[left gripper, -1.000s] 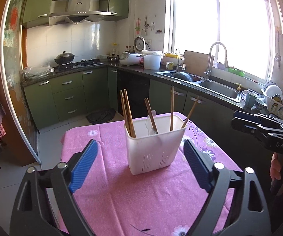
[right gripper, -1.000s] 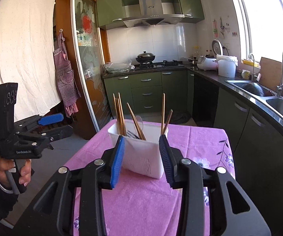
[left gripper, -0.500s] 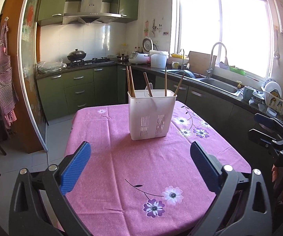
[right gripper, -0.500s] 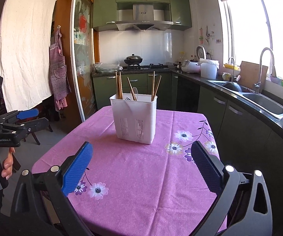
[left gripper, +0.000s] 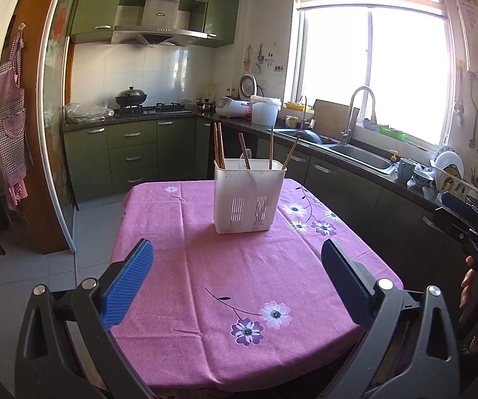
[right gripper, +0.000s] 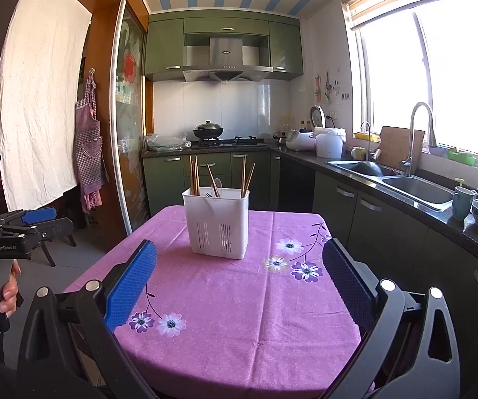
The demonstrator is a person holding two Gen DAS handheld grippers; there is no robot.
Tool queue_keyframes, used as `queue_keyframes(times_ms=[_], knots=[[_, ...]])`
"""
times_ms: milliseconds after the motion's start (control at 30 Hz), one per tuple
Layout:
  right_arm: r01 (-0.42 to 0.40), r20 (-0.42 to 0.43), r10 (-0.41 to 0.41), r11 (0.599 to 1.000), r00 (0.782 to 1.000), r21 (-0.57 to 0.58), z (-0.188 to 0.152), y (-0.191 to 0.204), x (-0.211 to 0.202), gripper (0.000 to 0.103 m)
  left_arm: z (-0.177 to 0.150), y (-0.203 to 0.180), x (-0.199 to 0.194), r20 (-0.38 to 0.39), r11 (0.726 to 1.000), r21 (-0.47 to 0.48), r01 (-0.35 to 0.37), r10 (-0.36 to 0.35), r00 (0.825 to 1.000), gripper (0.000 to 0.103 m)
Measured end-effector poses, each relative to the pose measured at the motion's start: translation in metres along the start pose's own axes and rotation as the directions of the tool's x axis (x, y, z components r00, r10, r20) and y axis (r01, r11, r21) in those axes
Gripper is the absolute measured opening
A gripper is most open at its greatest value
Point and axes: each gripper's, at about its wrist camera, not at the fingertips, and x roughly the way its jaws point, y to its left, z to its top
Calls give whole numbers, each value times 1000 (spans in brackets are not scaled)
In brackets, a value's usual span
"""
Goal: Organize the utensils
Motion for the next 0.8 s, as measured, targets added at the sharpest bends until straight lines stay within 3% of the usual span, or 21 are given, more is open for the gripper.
queue_keyframes(times_ms=[800], knots=[[-11,-6,11,1000,1000,-13,7,4,-7,98,3,-7,-20,32,1000,15,9,-9,999,96]])
